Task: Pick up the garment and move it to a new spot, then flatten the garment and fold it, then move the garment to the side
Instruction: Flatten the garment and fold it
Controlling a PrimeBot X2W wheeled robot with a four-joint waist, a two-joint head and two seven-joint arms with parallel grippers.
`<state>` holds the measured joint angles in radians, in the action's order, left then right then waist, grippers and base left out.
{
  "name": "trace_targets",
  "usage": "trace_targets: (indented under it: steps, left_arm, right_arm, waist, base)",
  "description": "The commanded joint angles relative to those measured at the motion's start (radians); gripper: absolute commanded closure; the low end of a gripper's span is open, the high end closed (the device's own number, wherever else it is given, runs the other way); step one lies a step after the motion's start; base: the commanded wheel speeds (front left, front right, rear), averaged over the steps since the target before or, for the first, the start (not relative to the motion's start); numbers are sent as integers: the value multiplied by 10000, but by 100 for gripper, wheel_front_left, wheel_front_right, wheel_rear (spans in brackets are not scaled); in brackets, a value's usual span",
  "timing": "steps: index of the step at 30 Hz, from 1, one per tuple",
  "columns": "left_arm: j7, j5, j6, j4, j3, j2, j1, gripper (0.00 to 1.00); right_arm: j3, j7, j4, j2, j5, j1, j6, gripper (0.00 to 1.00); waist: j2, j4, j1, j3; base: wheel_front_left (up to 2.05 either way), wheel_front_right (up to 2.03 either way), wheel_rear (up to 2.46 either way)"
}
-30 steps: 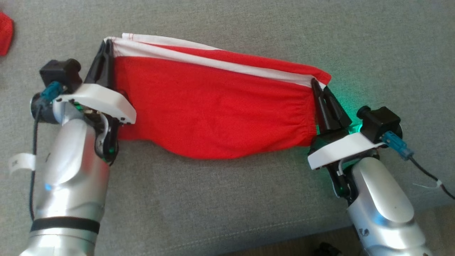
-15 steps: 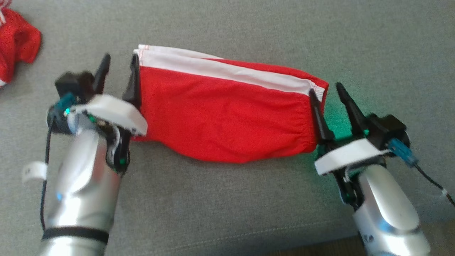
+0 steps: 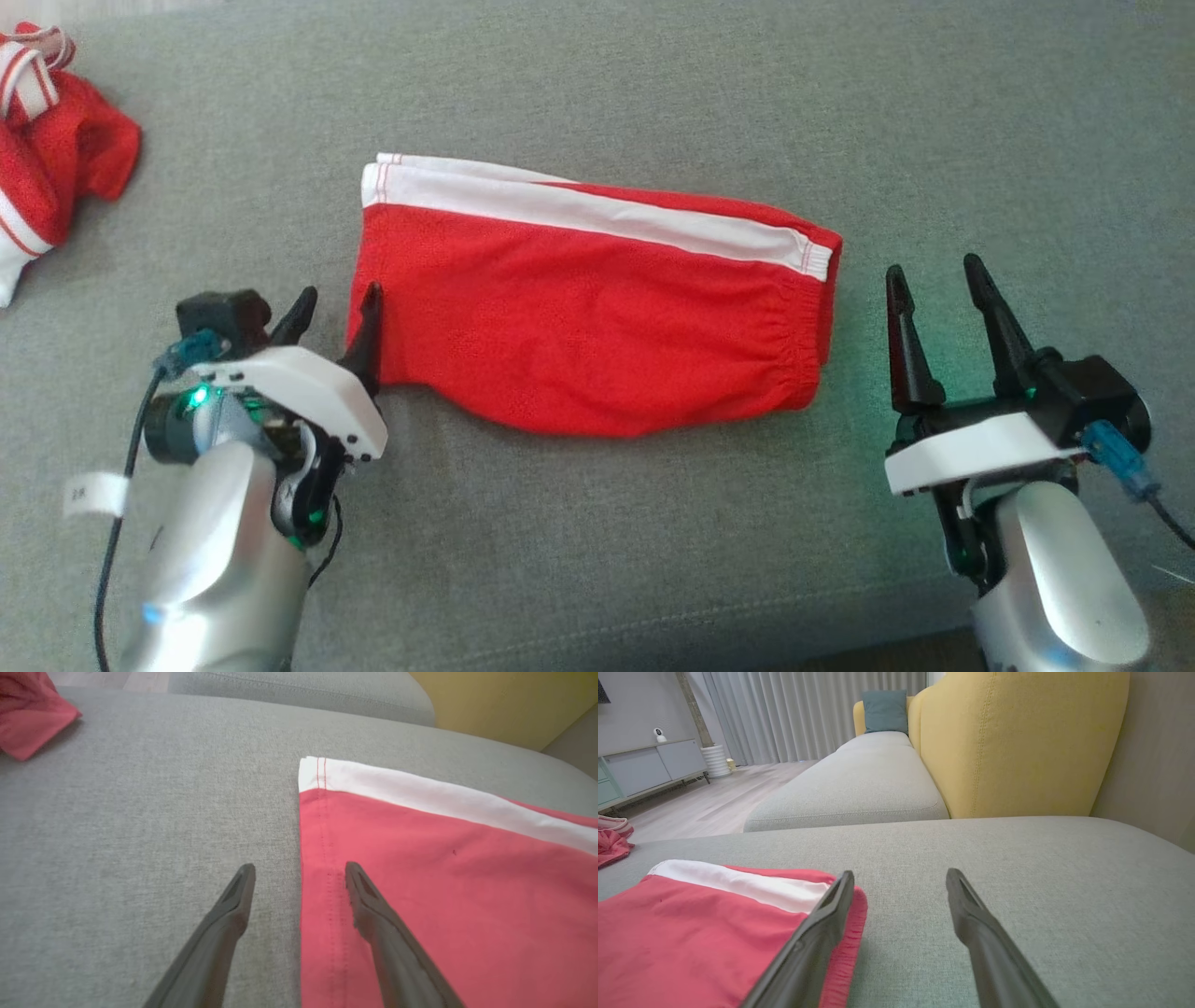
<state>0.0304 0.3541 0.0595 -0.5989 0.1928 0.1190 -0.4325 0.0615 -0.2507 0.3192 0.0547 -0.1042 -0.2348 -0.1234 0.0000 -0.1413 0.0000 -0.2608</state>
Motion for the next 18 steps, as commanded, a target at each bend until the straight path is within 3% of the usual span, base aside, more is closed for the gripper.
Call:
trace_targets:
  steps: [1, 9, 14, 15, 17, 18]
  left_arm:
    - [-257, 76, -77, 450, -223, 305, -152, 0]
    - [-2297, 276, -330, 992, -60, 535, -120, 0]
    - [-2941, 415, -271, 1257, 92, 529, -94, 0]
    - [-2999, 449, -245, 1336, 120, 511, -83, 24]
    - [-3089, 515, -178, 1476, 176, 487, -50, 100]
    - [-3132, 542, -152, 1535, 202, 486, -28, 100]
  right_arm:
    - [226, -38, -406, -45, 44, -21, -73, 0]
    - [402, -15, -680, -45, -119, -57, -73, 0]
    - [403, -28, -698, -45, -114, -135, -73, 0]
    - [399, -30, -702, -45, -110, -145, -73, 0]
    - [383, -36, -701, -45, -108, -165, -73, 0]
    - [377, -38, -698, -45, -108, -170, -73, 0]
  waist:
    - [0, -46, 0, -52]
    - [0, -243, 0, -359]
    - [0, -322, 0, -449]
    - [0, -330, 0, -459]
    - [0, -337, 0, -467]
    - [0, -336, 0, -467]
  base:
    - [0, 0, 0]
    - [0, 0, 0]
    - [0, 0, 0]
    - [0, 0, 0]
    - [0, 0, 0]
    - [0, 0, 0]
